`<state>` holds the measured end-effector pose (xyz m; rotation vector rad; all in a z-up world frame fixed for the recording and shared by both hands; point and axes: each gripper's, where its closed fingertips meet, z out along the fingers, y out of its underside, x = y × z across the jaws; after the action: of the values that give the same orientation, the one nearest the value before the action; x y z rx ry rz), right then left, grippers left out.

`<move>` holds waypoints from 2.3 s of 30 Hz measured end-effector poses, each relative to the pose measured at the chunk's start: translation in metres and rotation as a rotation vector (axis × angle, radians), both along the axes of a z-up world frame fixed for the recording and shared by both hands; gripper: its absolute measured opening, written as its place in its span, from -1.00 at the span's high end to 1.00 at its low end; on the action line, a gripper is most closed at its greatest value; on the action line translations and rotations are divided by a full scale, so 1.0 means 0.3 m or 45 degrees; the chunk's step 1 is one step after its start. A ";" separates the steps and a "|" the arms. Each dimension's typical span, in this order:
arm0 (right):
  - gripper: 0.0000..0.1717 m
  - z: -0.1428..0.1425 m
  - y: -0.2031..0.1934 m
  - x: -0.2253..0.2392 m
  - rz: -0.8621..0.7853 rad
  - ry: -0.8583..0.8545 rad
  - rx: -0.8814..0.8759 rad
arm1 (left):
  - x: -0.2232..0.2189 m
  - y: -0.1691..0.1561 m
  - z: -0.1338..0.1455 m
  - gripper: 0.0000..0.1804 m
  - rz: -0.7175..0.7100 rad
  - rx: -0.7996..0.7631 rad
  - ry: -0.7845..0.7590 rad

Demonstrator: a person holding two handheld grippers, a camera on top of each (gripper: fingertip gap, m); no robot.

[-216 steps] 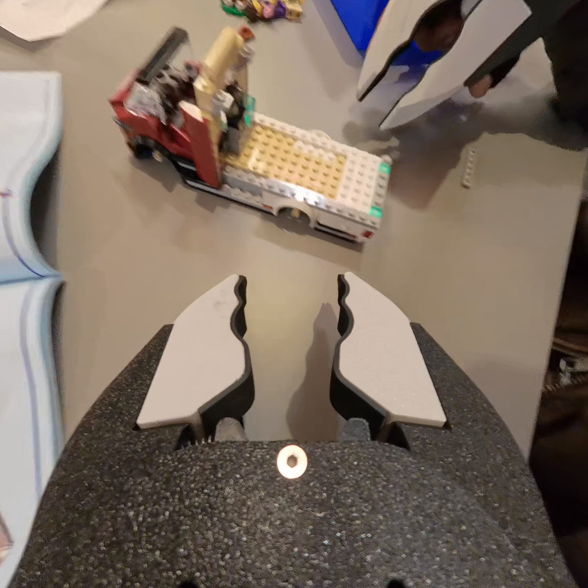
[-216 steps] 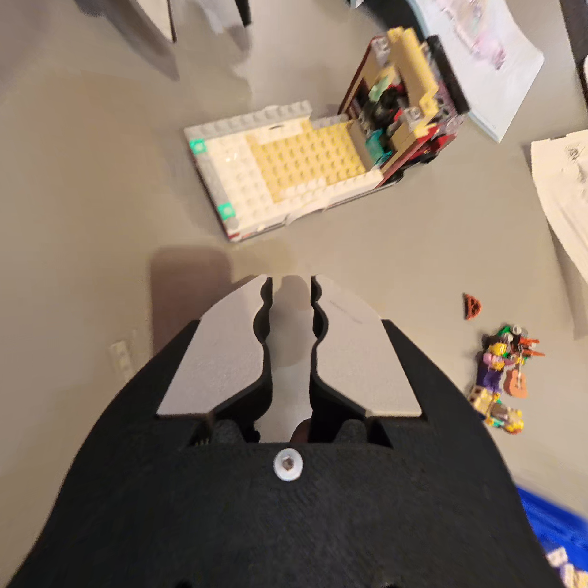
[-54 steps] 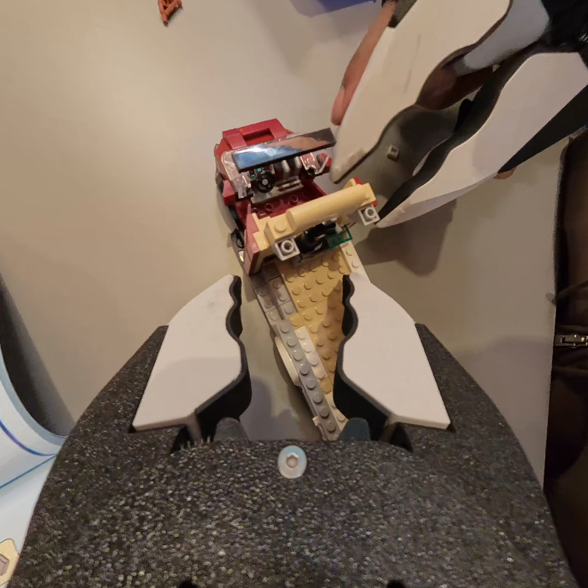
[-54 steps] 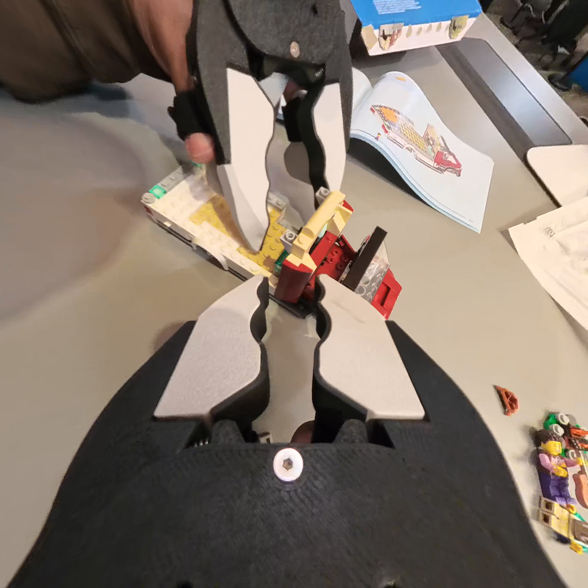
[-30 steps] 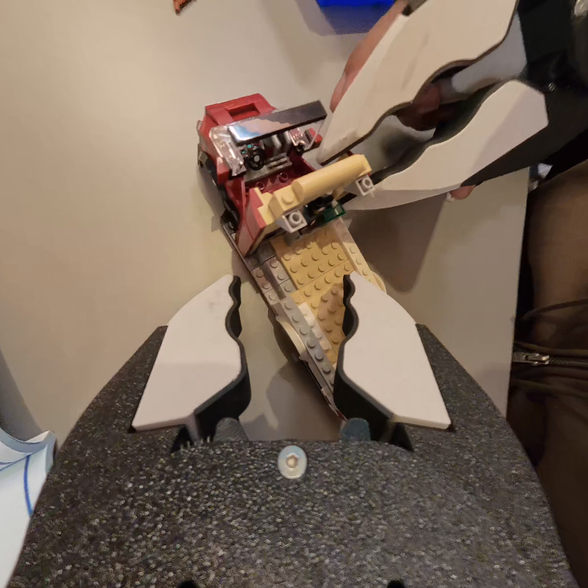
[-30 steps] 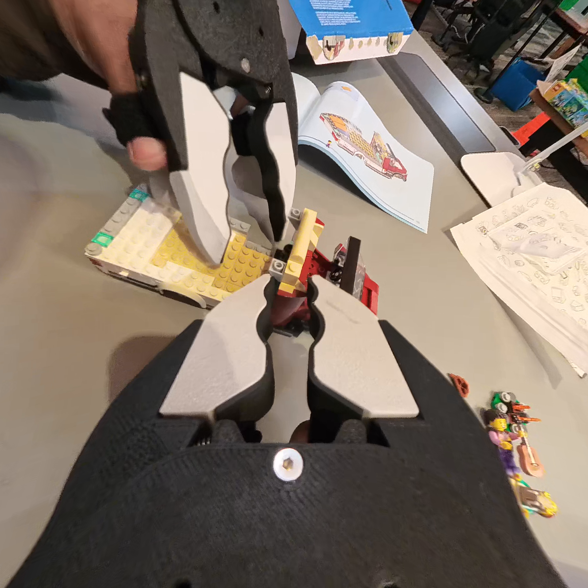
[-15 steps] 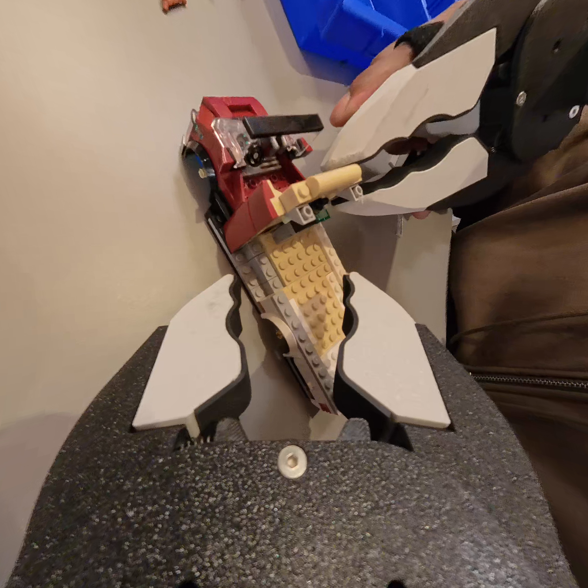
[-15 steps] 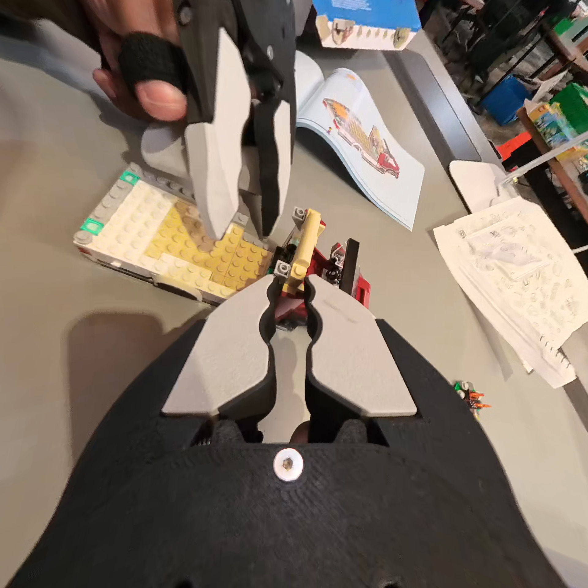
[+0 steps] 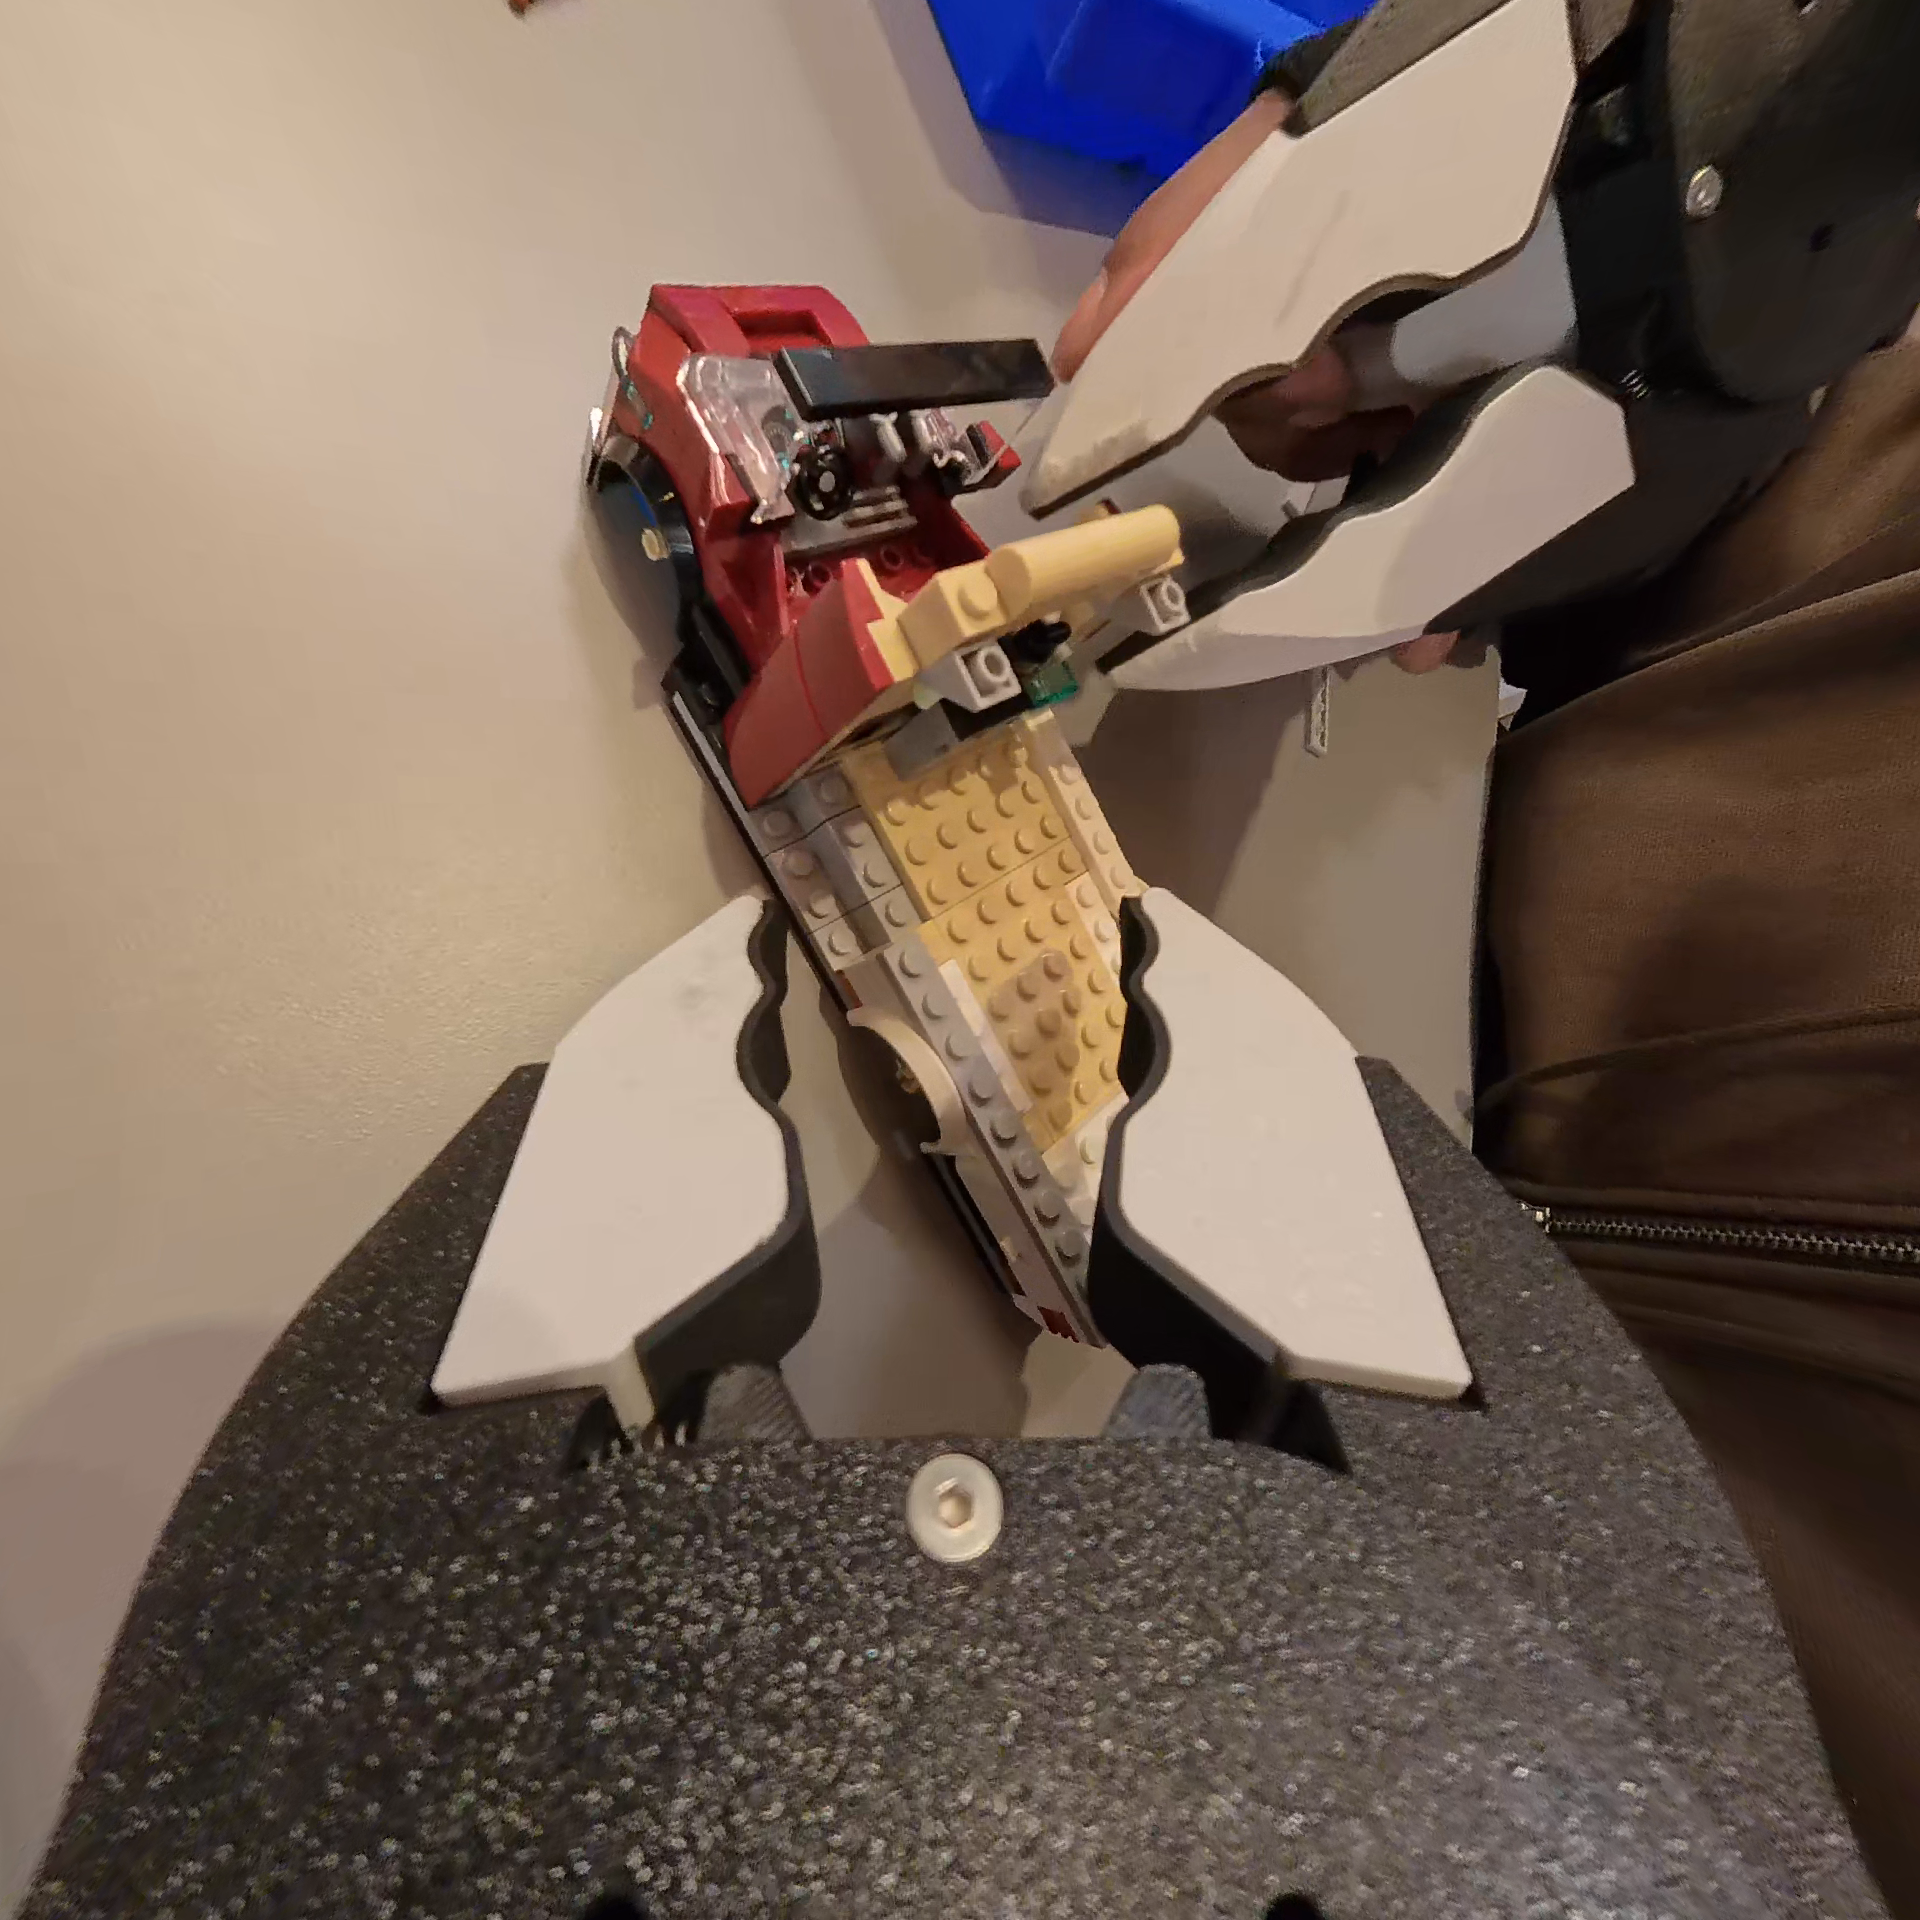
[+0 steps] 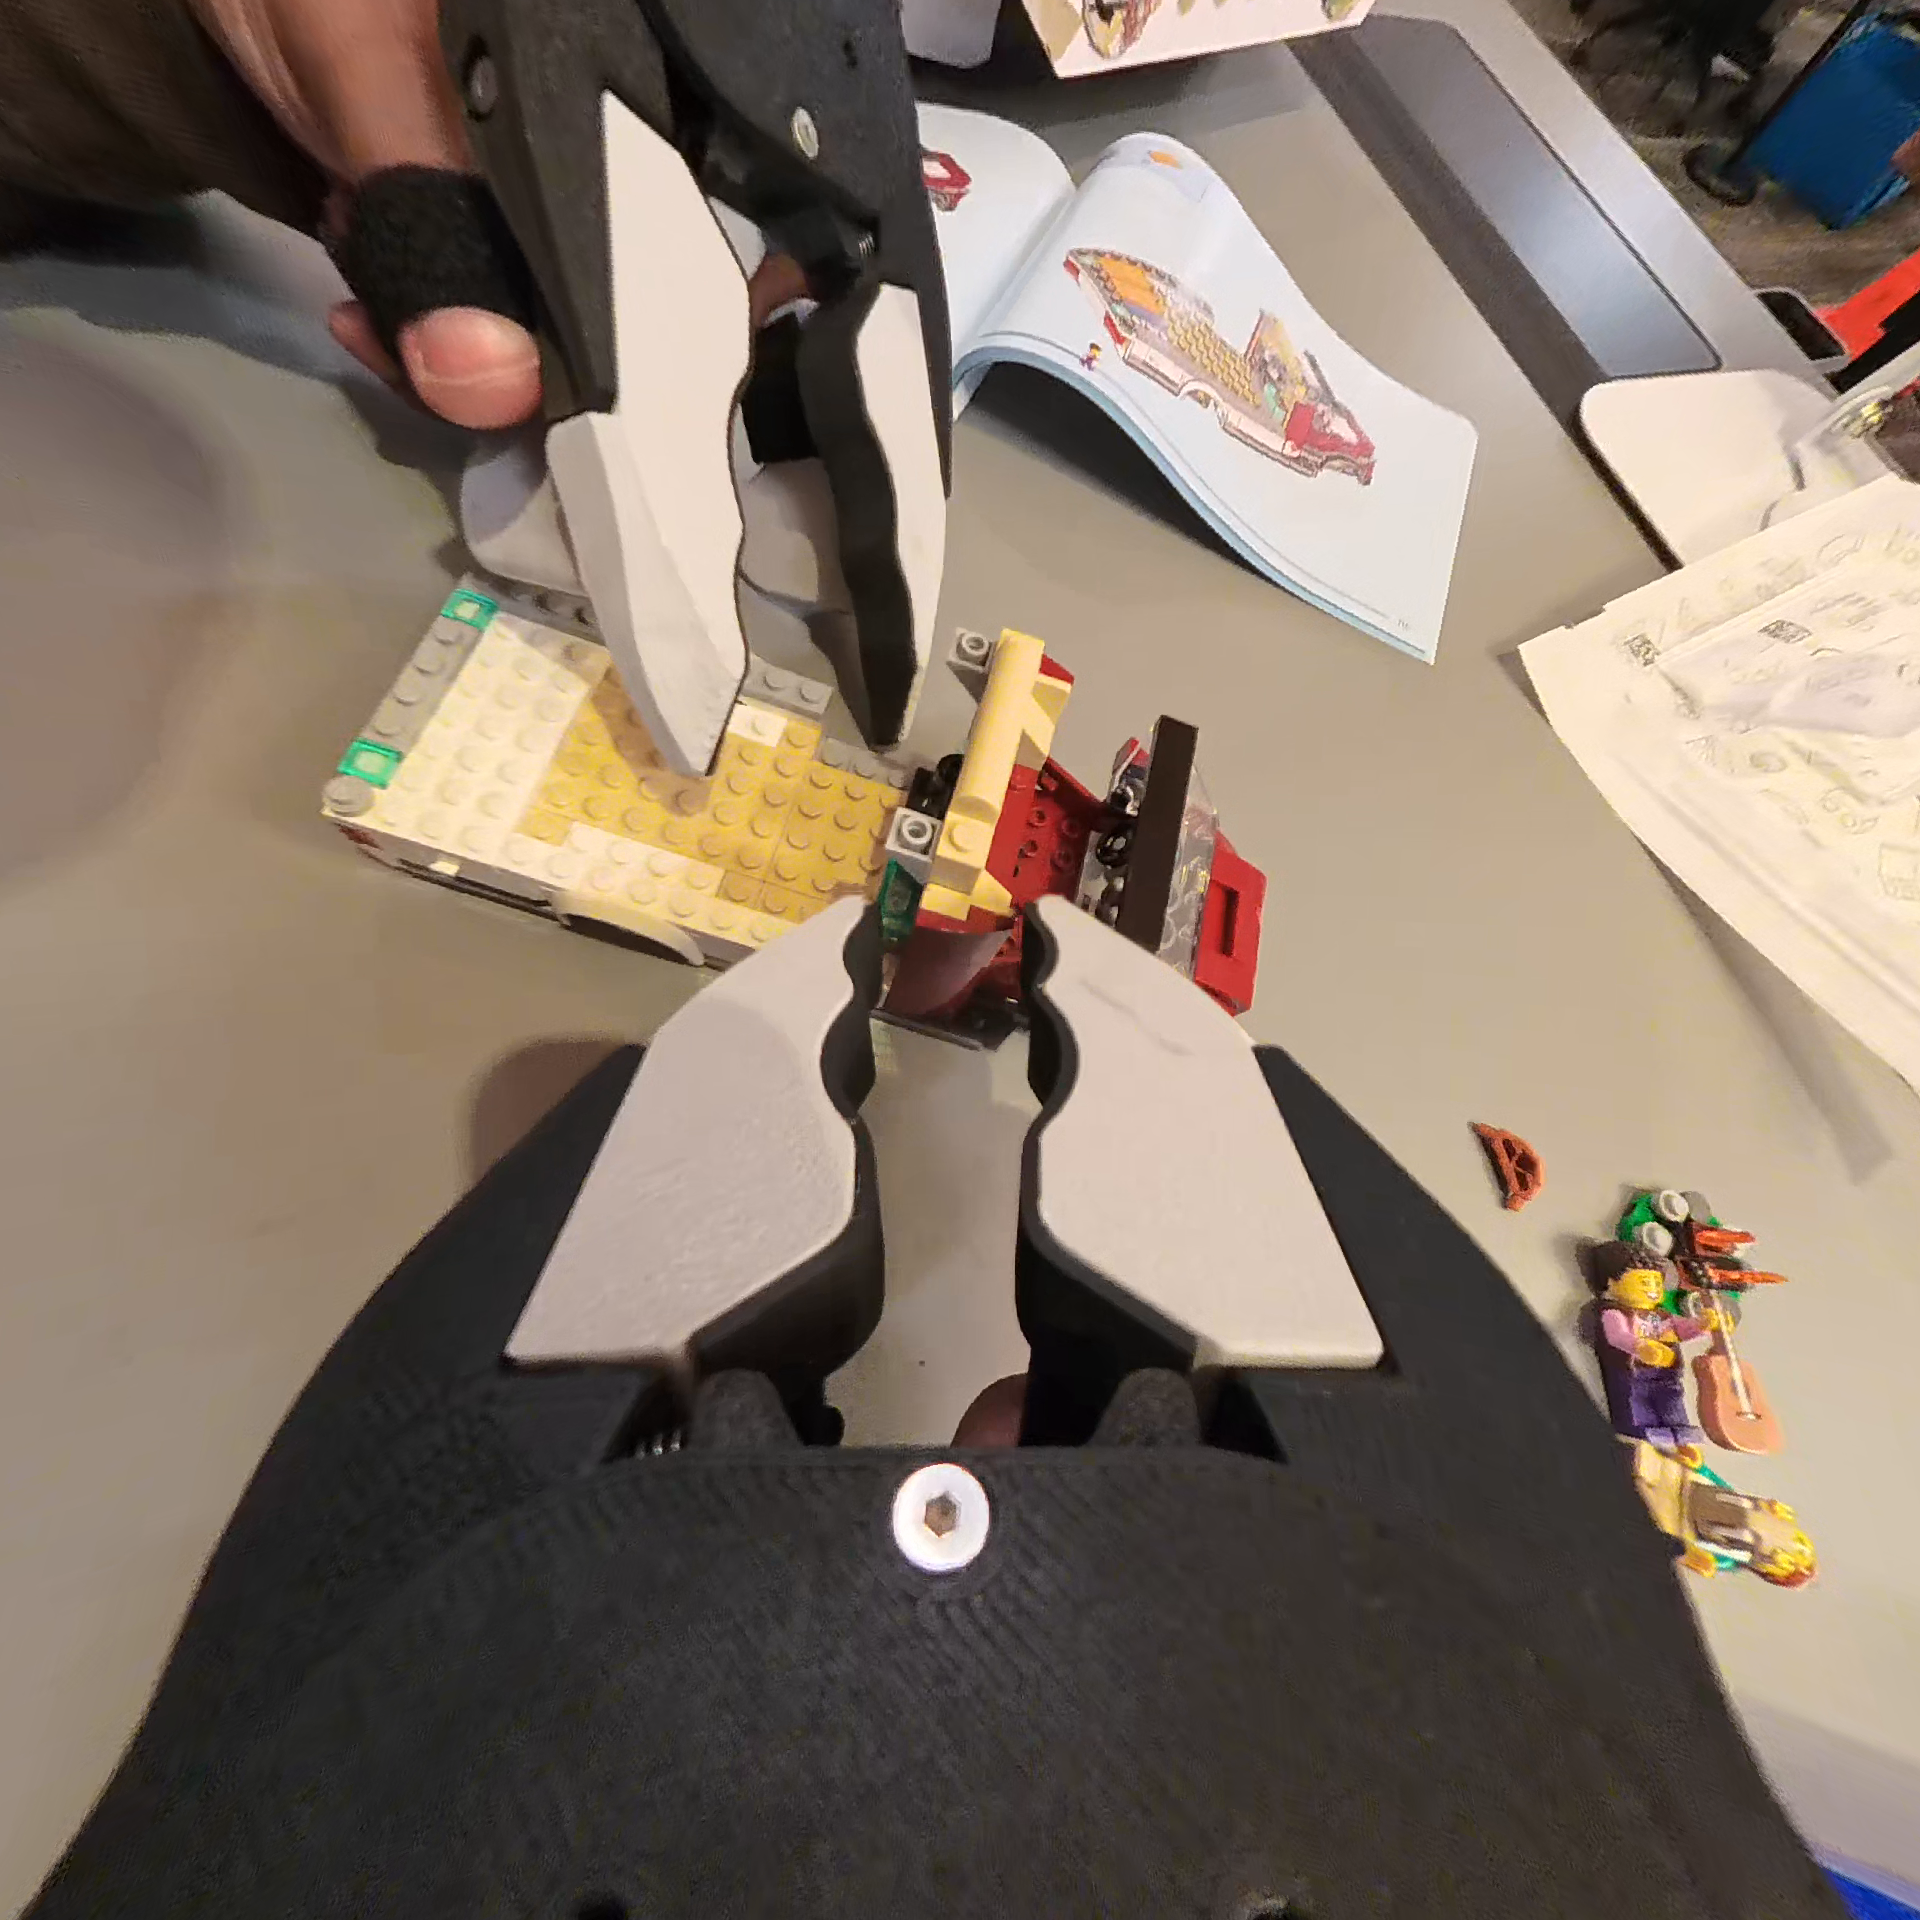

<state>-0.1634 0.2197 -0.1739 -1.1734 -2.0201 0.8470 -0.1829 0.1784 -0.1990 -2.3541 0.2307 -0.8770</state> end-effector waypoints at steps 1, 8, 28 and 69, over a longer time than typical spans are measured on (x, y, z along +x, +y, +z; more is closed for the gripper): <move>0.71 -0.004 0.001 0.000 -0.006 -0.007 -0.006 | 0.000 0.000 0.000 0.31 0.000 0.000 0.001; 0.68 -0.038 -0.006 -0.010 -0.039 -0.040 -0.056 | 0.011 -0.003 -0.003 0.31 -0.012 -0.007 -0.003; 0.69 0.047 -0.017 -0.024 0.069 0.220 0.181 | -0.003 0.015 0.021 0.30 0.048 -0.008 -0.170; 0.69 0.277 -0.154 0.077 0.439 0.749 0.128 | 0.181 -0.069 0.241 0.49 -0.313 0.019 -1.054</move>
<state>-0.1403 0.1735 -0.0909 -0.4404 -1.7534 1.0895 -0.1286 0.1576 -0.1266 -1.7757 0.1752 -1.8594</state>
